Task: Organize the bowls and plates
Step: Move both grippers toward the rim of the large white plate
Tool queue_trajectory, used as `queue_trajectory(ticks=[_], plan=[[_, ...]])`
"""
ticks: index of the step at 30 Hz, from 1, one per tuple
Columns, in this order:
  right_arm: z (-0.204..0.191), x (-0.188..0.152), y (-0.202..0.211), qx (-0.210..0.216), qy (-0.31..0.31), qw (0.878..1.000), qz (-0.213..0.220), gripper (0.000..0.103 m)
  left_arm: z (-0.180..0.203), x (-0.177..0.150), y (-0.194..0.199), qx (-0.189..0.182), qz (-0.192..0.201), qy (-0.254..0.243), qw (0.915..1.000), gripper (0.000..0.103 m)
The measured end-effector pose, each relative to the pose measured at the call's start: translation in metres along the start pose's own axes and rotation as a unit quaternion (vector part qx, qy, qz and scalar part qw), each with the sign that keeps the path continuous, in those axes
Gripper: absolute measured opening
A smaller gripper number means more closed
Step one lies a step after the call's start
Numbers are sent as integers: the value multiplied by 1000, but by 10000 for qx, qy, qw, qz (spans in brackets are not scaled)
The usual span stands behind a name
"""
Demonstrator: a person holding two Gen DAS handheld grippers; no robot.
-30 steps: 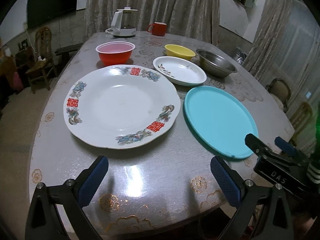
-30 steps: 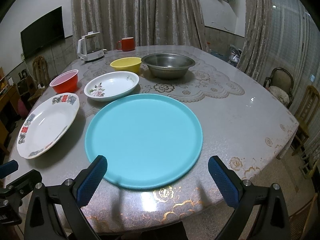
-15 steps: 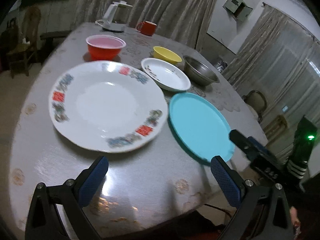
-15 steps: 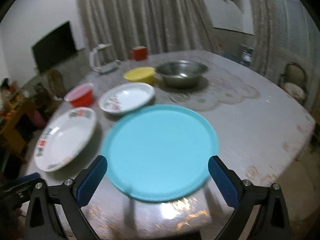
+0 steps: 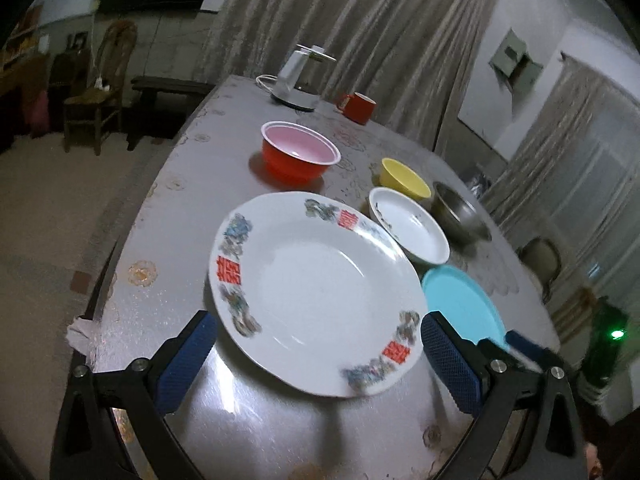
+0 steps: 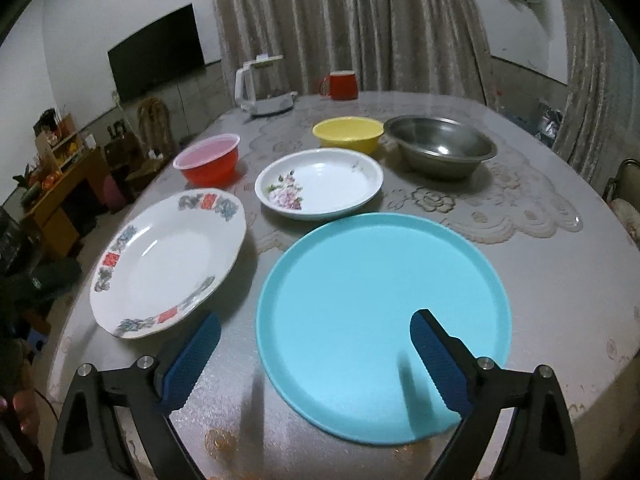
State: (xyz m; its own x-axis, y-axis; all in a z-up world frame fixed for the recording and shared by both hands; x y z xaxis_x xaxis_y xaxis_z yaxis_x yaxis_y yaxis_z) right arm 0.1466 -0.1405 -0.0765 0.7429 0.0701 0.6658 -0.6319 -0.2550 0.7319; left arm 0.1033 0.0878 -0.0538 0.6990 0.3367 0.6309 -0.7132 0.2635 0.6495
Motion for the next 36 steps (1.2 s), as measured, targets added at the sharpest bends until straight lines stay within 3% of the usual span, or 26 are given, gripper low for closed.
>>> queue_trajectory(ticks=[7, 9, 15, 20, 25, 30, 33, 35, 36], plan=[[-15, 8, -20, -76, 333, 9993, -174, 86, -19, 10, -11, 19, -34, 188, 9998, 103], [-17, 12, -23, -91, 400, 9991, -146, 83, -23, 12, -15, -145, -34, 325, 9994, 103], [-30, 28, -35, 223, 340, 9992, -46, 77, -40, 17, -18, -234, 64, 686, 9973, 103], [-46, 37, -46, 516, 458, 9976, -19, 77, -40, 19, -21, -361, 143, 643, 9972, 103], [-58, 43, -63, 684, 541, 9961, -121, 76, -40, 20, -30, -119, 112, 419, 9990, 101], [-64, 44, -81, 824, 566, 9945, -298, 70, -42, 16, -40, -152, -20, 442, 9989, 100], [-66, 44, -86, 866, 565, 9941, -331, 70, -41, 16, -42, -249, -39, 404, 9989, 93], [-67, 44, -89, 904, 582, 9936, -354, 66, -41, 13, -46, -282, -110, 339, 9990, 77], [-68, 44, -90, 919, 598, 9933, -371, 64, -41, 12, -47, -314, -154, 332, 9988, 74]])
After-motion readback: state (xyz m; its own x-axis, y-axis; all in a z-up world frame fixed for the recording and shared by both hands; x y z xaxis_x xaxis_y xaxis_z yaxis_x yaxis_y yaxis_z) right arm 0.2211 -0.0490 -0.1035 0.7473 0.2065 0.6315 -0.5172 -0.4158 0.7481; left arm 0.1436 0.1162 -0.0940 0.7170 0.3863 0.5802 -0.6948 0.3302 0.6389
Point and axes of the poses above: each gripper's, at about its wrist camera, not at the fingertips, and y roughly against the way its jaws point, z to its right, x to its top, the point moved 9 cm from there along -y, roughly the way its jaws point
